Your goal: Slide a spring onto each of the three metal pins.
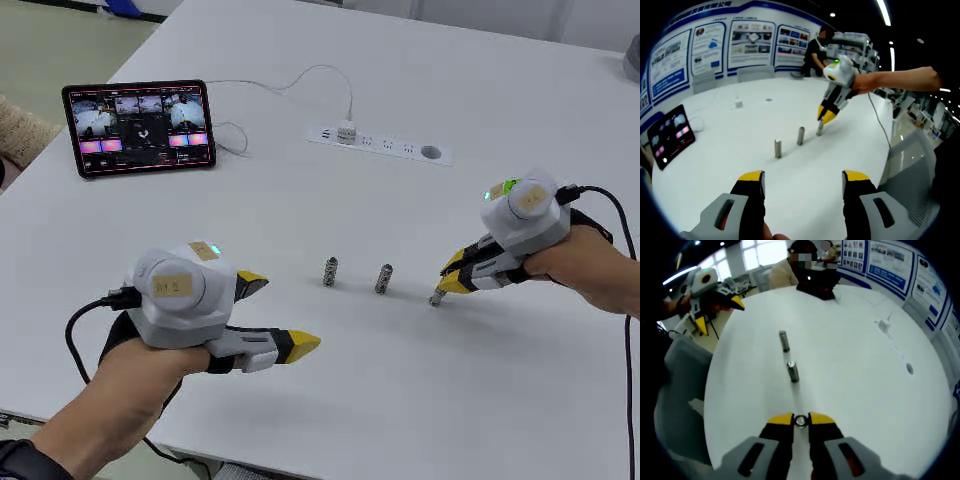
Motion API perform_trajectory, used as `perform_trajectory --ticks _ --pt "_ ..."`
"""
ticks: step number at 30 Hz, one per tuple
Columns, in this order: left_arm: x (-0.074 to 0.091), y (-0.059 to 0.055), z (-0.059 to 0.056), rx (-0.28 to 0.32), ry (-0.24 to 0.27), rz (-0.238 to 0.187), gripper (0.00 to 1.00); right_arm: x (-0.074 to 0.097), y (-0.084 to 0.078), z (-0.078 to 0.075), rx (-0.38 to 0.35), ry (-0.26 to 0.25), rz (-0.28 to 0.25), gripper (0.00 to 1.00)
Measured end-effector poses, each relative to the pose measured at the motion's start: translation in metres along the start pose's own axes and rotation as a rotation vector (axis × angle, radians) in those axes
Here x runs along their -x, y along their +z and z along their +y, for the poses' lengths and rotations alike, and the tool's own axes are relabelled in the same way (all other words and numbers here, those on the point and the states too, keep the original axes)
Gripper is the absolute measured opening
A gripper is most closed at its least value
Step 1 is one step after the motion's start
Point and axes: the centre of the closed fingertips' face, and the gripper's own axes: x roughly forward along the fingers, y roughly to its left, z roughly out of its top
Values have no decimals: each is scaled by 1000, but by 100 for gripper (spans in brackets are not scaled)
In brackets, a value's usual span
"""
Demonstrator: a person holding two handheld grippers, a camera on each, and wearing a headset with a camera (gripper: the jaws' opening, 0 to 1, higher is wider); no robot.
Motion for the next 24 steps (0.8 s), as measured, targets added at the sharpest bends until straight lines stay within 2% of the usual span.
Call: perform_trajectory --ticks 17,24 --pt "1 -7 1 3 -1 12 64 -19 -14 1 -33 1 19 13" --pt "0 -7 1 4 0 13 64 -21 -18 2 -35 -4 32 20"
